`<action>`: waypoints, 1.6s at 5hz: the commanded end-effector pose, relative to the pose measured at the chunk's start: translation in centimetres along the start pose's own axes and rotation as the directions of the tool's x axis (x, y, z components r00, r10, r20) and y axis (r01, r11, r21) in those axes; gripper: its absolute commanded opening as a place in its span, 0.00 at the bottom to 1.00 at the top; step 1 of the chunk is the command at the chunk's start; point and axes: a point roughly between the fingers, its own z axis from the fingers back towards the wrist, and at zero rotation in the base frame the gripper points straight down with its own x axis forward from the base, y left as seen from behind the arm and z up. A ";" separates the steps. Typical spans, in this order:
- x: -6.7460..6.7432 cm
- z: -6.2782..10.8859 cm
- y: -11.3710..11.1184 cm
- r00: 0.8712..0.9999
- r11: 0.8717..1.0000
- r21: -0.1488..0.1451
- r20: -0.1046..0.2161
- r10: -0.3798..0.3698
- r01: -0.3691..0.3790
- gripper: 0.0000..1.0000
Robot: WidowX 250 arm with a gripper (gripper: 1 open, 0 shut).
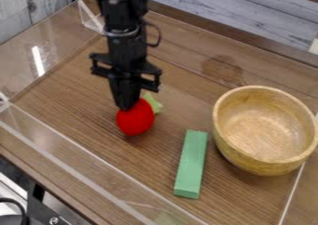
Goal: Move the red object to the right side of the table
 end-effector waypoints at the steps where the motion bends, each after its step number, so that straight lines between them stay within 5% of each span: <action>1: 2.4 1.9 -2.2 0.997 1.000 0.006 0.076 -0.004 0.004 0.00; 2: 3.6 1.6 -4.1 0.997 1.000 0.007 0.078 0.007 -0.007 0.00; 4: 3.7 -0.4 -1.4 0.996 0.998 0.027 0.074 -0.051 0.049 0.00; 5: 4.8 -1.5 -2.0 0.993 0.995 0.035 0.069 -0.096 0.094 0.00; 6: 5.6 -2.5 -3.0 0.988 0.990 0.038 0.064 -0.140 0.138 1.00; 7: 5.0 -0.7 -1.0 0.994 0.996 0.030 0.071 -0.087 0.085 1.00; 8: 4.3 0.9 0.8 0.996 0.999 0.025 0.083 -0.044 0.042 0.00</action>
